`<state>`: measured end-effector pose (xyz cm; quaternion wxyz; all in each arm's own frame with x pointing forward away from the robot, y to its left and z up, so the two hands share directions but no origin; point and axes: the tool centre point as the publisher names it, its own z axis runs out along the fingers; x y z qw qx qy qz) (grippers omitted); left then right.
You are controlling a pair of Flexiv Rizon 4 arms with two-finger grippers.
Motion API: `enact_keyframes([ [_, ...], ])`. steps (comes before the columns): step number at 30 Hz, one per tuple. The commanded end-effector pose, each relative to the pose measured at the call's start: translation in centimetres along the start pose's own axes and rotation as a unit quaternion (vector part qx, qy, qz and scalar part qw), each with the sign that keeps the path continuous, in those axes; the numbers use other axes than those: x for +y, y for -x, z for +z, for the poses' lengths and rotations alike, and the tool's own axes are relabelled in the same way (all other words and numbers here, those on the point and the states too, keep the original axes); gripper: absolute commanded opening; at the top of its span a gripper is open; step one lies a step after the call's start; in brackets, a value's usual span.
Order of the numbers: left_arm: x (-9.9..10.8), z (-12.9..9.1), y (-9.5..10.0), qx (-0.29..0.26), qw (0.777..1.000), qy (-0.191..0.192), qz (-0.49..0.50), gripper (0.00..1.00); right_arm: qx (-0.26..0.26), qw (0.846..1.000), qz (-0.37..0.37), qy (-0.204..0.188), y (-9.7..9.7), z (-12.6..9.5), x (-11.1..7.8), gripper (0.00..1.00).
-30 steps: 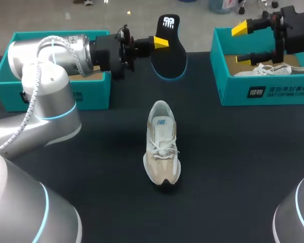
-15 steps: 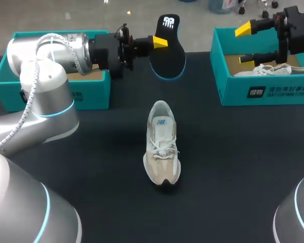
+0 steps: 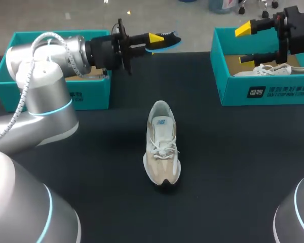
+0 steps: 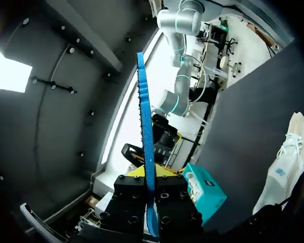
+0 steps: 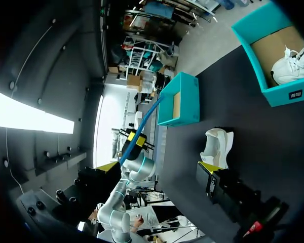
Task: Take the shoe out of the shoebox, open the shoe tongue, remove and reinsert the insole, then place the shoe into the shoebox
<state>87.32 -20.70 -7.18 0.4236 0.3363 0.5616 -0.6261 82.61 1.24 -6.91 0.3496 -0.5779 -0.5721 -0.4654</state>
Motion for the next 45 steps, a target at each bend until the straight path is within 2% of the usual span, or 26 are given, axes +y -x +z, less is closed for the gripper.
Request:
enact_keyframes([
  [1, -0.5, -0.1, 0.0, 0.051, 0.956, -0.008, -0.289, 0.0, 0.0, 1.0, 0.0, 0.001, 0.0, 0.1, 0.0, 1.0],
  [5, -0.6, -0.3, -0.3, 0.102, 0.919, -0.03, -0.38, 0.0, 0.0, 1.0, 0.0, 0.001, 0.0, 0.1, 0.0, 1.0],
  [7, -0.9, -0.5, -0.7, 0.127, 0.883, -0.042, -0.45, 0.0, 0.0, 1.0, 0.0, 0.001, 0.0, 0.1, 0.0, 1.0],
  [8, -0.9, -0.5, -0.9, 0.12, 0.878, -0.046, -0.461, 0.0, 0.0, 1.0, 0.0, 0.001, 0.0, 0.1, 0.0, 1.0],
  [26, -0.9, -0.5, -0.9, 0.12, 0.878, -0.046, -0.461, 0.0, 0.0, 1.0, 0.0, 0.001, 0.0, 0.1, 0.0, 1.0],
  [28, -1.3, -0.4, -1.1, 0.096, 0.857, -0.059, -0.502, 0.0, 0.0, 1.0, 0.0, 0.001, 0.0, 0.1, 0.0, 1.0],
  [29, -1.3, -0.3, -1.2, 0.102, 0.834, -0.061, -0.539, 0.0, 0.0, 1.0, 0.0, 0.001, 0.0, 0.1, 0.0, 1.0],
  [30, -1.5, -0.2, -1.3, 0.09, 0.824, -0.064, -0.556, 0.0, 0.0, 1.0, 0.0, 0.001, 0.0, 0.1, 0.0, 1.0],
  [31, -1.6, -0.2, -1.3, 0.09, 0.799, -0.062, -0.591, 0.0, 0.0, 1.0, 0.0, 0.001, 0.0, 0.1, 0.0, 1.0],
  [32, -1.8, -0.1, -1.5, 0.095, 0.79, -0.065, -0.602, 0.0, 0.0, 1.0, 0.0, 0.001, 0.0, 0.1, 0.0, 1.0],
  [36, -2.4, 0.0, -1.6, 0.101, 0.733, -0.044, -0.671, 0.0, 0.0, 1.0, 0.0, 0.001, 0.0, 0.1, 0.0, 1.0],
  [39, -2.7, 0.0, -1.7, 0.113, 0.711, -0.026, -0.694, 0.0, 0.0, 1.0, 0.0, 0.001, 0.0, 0.1, 0.0, 1.0],
  [45, -1.9, -0.4, -1.8, 0.12, 0.704, 0.016, -0.7, 0.0, 0.0, 1.0, 0.0, 0.001, 0.0, 0.1, 0.0, 1.0],
])
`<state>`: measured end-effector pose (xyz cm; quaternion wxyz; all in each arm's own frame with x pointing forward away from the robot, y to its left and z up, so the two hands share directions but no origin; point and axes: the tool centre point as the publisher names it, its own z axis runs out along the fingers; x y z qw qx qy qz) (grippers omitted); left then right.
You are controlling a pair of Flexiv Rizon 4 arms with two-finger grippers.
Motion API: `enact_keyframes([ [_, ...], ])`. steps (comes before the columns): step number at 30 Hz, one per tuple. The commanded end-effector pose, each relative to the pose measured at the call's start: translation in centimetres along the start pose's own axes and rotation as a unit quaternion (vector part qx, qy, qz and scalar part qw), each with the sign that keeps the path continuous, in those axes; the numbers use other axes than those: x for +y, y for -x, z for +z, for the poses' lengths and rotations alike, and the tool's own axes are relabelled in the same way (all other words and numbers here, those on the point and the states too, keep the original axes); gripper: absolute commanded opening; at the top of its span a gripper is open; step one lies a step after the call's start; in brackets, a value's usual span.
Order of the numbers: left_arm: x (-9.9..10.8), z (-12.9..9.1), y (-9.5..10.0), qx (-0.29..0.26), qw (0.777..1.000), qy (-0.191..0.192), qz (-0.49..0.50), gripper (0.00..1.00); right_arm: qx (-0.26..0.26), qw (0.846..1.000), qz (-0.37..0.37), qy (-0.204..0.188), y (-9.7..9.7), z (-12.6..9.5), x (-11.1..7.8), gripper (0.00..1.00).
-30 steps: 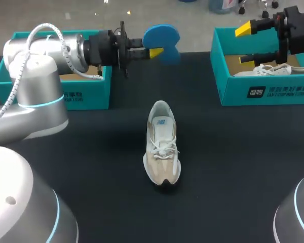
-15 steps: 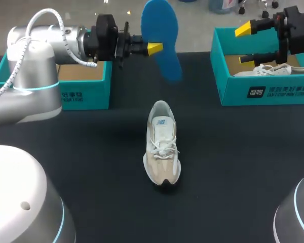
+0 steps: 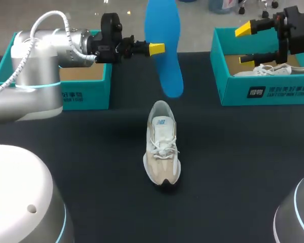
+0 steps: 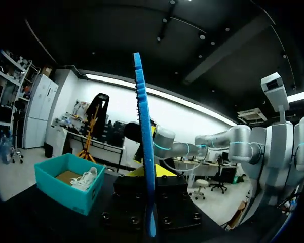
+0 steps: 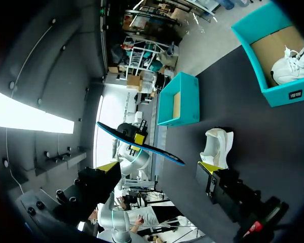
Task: Take the shoe out of the shoebox, open the shoe tongue, remove and reinsert the insole, then place the shoe into the shoebox
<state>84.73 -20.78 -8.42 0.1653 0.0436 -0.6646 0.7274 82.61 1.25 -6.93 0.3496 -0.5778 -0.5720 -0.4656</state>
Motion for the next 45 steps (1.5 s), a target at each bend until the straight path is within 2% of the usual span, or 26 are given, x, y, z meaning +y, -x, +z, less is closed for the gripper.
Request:
enact_keyframes([
  [1, -0.4, -0.2, -0.1, -0.014, 0.997, 0.041, -0.062, 0.0, -0.001, 1.0, 0.0, 0.001, 0.0, 0.0, 0.0, 1.0],
  [15, -0.4, -0.2, -0.1, -0.014, 0.997, 0.041, -0.062, 0.0, -0.001, 1.0, 0.0, 0.001, 0.0, 0.0, 0.0, 1.0],
  [16, -0.3, 0.1, -0.1, -0.002, 0.995, 0.016, -0.096, 0.0, -0.001, 1.0, 0.0, 0.001, 0.0, 0.0, 0.0, 1.0],
  [17, -0.4, 0.3, -0.2, -0.02, 0.988, -0.014, -0.15, 0.0, -0.001, 1.0, 0.0, 0.001, 0.0, 0.0, 0.0, 1.0],
  [18, -0.1, 0.6, -0.2, -0.02, 0.975, 0.001, -0.221, 0.0, -0.001, 1.0, 0.0, 0.001, 0.0, 0.0, 0.0, 1.0],
  [19, -0.1, 0.9, -0.3, -0.037, 0.972, -0.008, -0.232, 0.0, -0.001, 1.0, 0.0, 0.001, 0.0, 0.0, 0.0, 1.0],
  [21, 0.2, 1.4, -0.7, -0.031, 0.956, 0.021, -0.291, 0.0, -0.001, 1.0, 0.0, 0.001, 0.0, 0.0, 0.0, 1.0],
  [22, 0.0, 1.5, -0.8, -0.039, 0.956, 0.01, -0.29, 0.0, -0.001, 1.0, 0.0, 0.001, 0.0, 0.0, 0.0, 1.0],
  [42, 0.0, 1.5, -0.8, -0.039, 0.956, 0.01, -0.29, 0.0, -0.001, 1.0, 0.0, 0.001, 0.0, 0.0, 0.0, 1.0],
  [43, 0.1, 1.5, -0.7, -0.017, 0.939, -0.017, -0.342, 0.0, -0.001, 1.0, 0.0, 0.001, 0.0, 0.0, 0.0, 1.0],
  [45, 0.2, 1.5, -0.6, 0.008, 0.92, -0.052, -0.387, 0.0, -0.001, 1.0, 0.0, 0.001, 0.0, 0.0, 0.0, 1.0],
])
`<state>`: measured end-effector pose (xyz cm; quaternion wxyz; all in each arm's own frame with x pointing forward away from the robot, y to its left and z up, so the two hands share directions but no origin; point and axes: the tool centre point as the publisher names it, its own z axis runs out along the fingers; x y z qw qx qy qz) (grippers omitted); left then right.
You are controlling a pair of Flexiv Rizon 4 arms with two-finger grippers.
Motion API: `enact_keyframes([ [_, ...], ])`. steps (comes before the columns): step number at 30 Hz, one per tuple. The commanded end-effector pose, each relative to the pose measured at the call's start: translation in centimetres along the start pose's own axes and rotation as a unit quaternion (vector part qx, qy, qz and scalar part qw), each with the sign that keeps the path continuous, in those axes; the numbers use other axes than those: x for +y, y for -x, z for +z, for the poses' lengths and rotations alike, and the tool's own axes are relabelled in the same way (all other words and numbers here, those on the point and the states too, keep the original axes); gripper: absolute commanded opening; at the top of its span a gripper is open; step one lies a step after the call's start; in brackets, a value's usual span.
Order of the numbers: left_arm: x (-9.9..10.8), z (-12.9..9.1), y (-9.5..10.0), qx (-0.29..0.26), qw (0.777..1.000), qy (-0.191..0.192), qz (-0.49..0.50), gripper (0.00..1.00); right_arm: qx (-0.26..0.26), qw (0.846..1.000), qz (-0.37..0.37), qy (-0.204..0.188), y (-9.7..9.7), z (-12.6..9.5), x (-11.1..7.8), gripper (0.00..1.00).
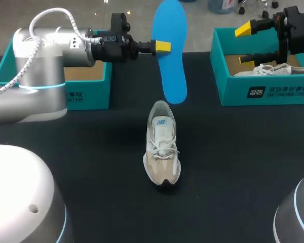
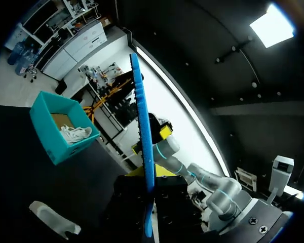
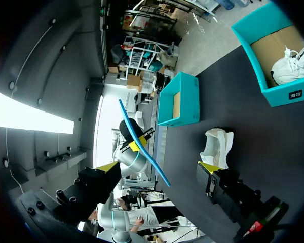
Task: Take the shoe out of the shoebox, open the shoe tongue, remove and reinsert the insole, then place the shoe into the shoebox
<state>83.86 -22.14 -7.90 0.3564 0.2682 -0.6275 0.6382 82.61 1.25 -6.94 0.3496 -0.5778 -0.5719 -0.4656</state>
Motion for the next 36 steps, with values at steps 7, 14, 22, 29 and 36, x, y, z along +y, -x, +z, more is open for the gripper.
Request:
enact_keyframes([
  [7, 0.7, -0.1, 0.8, 0.103, 0.97, -0.049, -0.217, 0.0, -0.001, 1.0, 0.0, 0.001, 0.0, 0.0, 0.0, 1.0],
  [14, 1.4, -0.1, 1.2, 0.113, 0.953, -0.048, -0.276, 0.0, -0.001, 1.0, 0.0, 0.001, 0.0, 0.0, 0.0, 1.0],
  [22, 1.6, 0.0, 1.4, 0.104, 0.956, -0.029, -0.272, 0.0, -0.038, 0.999, -0.012, -0.002, -0.7, 0.0, 0.0, 1.0],
  [29, 1.4, 0.2, 1.8, 0.095, 0.957, -0.024, -0.273, 0.0, -0.203, 0.978, -0.043, 0.03, -4.3, 1.6, -0.5, 1.0],
  [36, 1.3, 0.5, 2.3, 0.067, 0.959, -0.019, -0.273, 0.0, -0.303, 0.949, -0.068, 0.056, -5.7, 3.2, -1.2, 1.0],
])
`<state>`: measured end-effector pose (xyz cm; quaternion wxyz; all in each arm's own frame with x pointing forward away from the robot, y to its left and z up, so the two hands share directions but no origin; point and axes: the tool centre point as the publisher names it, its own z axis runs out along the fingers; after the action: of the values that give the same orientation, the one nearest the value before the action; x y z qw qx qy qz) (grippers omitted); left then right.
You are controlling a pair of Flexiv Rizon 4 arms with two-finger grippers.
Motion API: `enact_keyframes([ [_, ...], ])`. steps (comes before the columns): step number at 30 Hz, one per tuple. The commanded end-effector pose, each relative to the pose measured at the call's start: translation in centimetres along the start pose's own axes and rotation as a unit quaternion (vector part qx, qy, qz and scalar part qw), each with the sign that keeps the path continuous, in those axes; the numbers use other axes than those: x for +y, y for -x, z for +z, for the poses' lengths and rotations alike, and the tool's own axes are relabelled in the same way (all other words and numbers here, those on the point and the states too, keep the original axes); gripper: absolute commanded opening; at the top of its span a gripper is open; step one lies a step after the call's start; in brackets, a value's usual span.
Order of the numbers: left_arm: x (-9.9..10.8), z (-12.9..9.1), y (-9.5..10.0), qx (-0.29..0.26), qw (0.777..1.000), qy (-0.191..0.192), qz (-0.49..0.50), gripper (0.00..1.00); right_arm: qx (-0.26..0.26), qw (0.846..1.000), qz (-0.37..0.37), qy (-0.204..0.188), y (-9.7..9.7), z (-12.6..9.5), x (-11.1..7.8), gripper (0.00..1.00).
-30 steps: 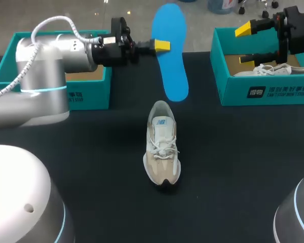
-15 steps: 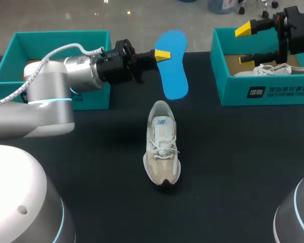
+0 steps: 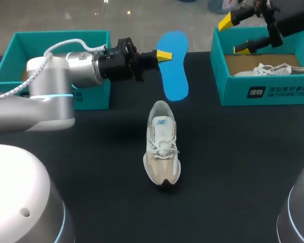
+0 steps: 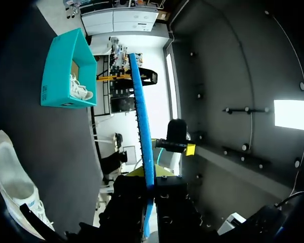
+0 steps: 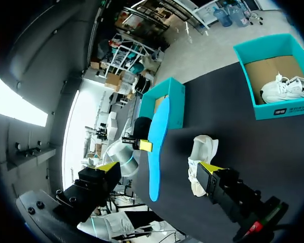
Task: Take the shoe out of the shoebox, open the shoe tongue, remove and reinsert the insole, then place the shoe into the shoebox
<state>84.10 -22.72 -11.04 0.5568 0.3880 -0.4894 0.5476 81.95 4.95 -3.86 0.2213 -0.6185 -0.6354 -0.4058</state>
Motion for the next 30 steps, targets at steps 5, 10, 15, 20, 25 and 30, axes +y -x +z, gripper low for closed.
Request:
enact_keyframes([
  [5, -0.2, 0.5, -0.4, -0.017, 1.0, -0.002, 0.003, 0.0, -0.254, 0.966, -0.048, 0.029, -2.7, 0.9, -0.9, 1.0],
  [10, -0.3, 0.6, 0.1, -0.031, 1.0, -0.002, 0.001, 0.0, -0.306, 0.95, -0.064, 0.02, -3.5, 1.2, -1.0, 1.0],
  [15, -0.4, 0.6, 0.4, -0.036, 0.999, -0.005, -0.001, 0.0, -0.369, 0.927, -0.07, 0.008, -4.2, 1.6, -1.2, 1.0],
  [20, -0.5, 0.6, 0.8, -0.042, 0.999, -0.011, 0.0, 0.0, -0.406, 0.912, -0.05, -0.005, -5.0, 2.2, -1.4, 1.0],
  [25, -0.6, 0.8, 1.2, -0.044, 0.999, -0.013, 0.0, 0.0, -0.433, 0.9, -0.049, -0.016, -5.7, 3.1, -1.7, 1.0],
  [30, -0.6, 0.9, 1.4, -0.039, 0.999, -0.012, -0.004, 0.0, -0.427, 0.902, -0.055, -0.027, -6.2, 3.5, -1.9, 1.0],
])
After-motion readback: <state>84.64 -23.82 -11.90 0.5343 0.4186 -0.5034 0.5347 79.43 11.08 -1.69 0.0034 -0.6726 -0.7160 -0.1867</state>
